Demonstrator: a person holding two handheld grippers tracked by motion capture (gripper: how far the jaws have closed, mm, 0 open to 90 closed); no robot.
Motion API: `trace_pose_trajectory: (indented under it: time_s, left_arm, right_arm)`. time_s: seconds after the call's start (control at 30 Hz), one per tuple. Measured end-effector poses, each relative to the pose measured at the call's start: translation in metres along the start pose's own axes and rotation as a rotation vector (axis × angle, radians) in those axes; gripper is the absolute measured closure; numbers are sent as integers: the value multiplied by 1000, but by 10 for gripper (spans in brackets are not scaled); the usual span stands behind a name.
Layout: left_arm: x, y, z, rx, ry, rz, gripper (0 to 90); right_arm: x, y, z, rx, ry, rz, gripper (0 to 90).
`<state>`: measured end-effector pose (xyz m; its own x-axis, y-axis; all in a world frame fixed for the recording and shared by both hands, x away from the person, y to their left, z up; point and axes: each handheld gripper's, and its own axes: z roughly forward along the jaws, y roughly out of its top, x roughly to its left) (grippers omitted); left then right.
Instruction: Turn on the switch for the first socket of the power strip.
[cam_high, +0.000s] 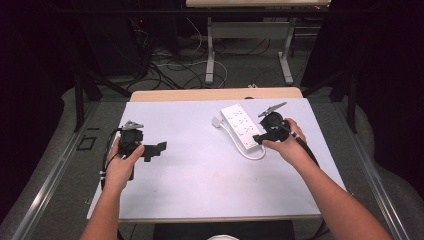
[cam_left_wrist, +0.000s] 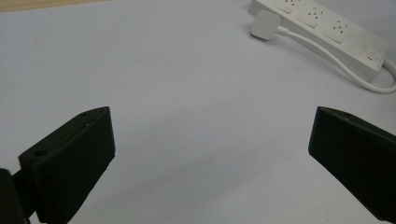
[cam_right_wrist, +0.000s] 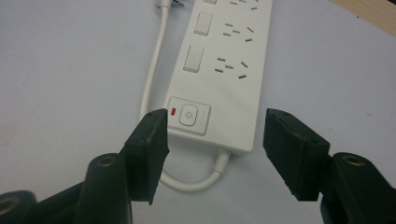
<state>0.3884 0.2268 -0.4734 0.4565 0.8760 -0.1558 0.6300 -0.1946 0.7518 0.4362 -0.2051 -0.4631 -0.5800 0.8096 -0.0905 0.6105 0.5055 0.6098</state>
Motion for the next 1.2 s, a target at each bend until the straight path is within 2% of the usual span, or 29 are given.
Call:
trace_pose_trajectory:
  time_s: [0.1,0.23,0.33,0.4,0.43,0.47,0.67,0.73,0.77,0.9,1.13,1.17,1.2]
  left_arm:
    - [1,-1,-1,-2,-19,-9,4]
    - [2,-4,0,-4,-16,-12,4]
    - [2,-5,0,-6,-21,-15,4]
    - [2,-5,0,-5,-25,-15,7]
    - [2,-5,0,-3,-23,-14,9]
    - [2,-5,-1,-3,-23,-12,11]
    - [2,-6,-1,3,-21,-9,19]
    - [2,-6,-1,-2,-22,-9,22]
    - [2,-6,-1,-1,-22,-10,22]
    - [2,-6,-2,0,-19,-9,24]
    - [3,-6,-1,-1,-15,-11,26]
    - [3,-6,-1,1,-15,-12,27]
    - [4,-7,-1,1,-15,-13,27]
  right_arm:
    - [4,8,5,6,16,8,427]
    - [8,18,13,1,30,15,446]
    - [9,22,19,-6,41,42,465]
    - [9,28,23,10,71,100,472]
    - [9,29,25,9,84,103,472]
    - [9,31,26,13,78,117,475]
    - [7,38,33,23,69,115,508]
    - [6,41,35,24,56,116,521]
    - [6,43,36,23,35,118,540]
    - [2,48,40,35,18,153,607]
    - [-4,51,45,22,11,213,684]
    - [-5,51,46,28,8,233,720]
    - [-6,51,47,35,1,232,740]
